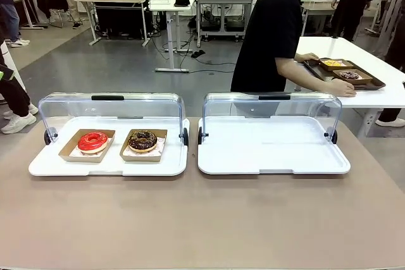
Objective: Provide the desired donut to the person.
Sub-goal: Place the picked Paper togo box onto the Handle tray extended by the person.
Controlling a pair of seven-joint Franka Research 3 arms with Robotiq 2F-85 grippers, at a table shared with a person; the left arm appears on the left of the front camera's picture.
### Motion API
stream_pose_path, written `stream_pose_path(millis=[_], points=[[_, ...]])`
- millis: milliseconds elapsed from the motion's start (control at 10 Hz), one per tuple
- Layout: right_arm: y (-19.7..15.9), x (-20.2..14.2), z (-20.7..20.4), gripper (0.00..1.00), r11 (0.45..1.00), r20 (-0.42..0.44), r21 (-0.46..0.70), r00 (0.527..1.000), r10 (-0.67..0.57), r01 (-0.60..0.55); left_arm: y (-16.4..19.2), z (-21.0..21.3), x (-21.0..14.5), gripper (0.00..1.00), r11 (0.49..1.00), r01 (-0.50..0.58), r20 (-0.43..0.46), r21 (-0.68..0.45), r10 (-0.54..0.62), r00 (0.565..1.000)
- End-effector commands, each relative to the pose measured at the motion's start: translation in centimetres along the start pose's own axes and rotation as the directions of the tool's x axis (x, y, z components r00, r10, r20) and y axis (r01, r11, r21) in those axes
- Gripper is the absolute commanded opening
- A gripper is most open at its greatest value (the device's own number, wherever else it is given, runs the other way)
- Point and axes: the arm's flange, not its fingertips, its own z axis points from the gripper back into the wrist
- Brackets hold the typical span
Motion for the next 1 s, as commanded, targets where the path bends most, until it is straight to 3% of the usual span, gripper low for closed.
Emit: stream_pose_path(millis=[0,900], points=[[-0.07,-0.01,-0.03,1.0,1.0,-0.004,0.0,1.0,0.001,-0.001,-0.16,0.07,0.27,1.0,1.0,-0.013,0.015,-0.005,0.013,1.0],[-0.07,-0.01,-0.03,1.0,1.0,-0.004,0.0,1.0,0.001,-0.001,-0.16,0.07,0.27,1.0,1.0,-0.013,0.015,-0.005,0.013,1.0]])
